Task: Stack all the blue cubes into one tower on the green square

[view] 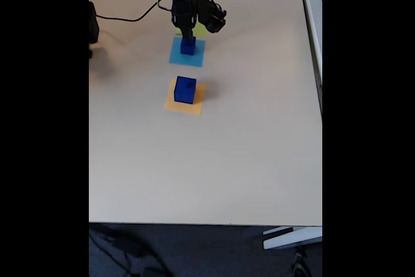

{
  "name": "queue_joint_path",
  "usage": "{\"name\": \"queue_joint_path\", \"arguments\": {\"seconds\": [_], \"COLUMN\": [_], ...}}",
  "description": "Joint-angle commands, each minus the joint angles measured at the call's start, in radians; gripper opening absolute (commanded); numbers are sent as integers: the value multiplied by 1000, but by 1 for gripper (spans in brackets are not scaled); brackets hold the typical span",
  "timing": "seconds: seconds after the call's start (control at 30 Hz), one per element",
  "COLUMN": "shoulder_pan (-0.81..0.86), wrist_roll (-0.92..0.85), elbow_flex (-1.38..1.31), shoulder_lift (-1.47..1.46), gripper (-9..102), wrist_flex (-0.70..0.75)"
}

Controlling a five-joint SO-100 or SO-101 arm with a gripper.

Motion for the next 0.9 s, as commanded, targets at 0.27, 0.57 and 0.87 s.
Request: {"name": "queue_joint_path", "arguments": {"seconds": [0.27,0.57,0.87], "shoulder_pan": [9,9,8], "wrist_roll": [-3,3,5], "elbow_flex": [-12,2,8], "shoulder_lift": [80,80,83], "gripper": [4,5,5], "wrist_flex": [-21,-34,-37]}}
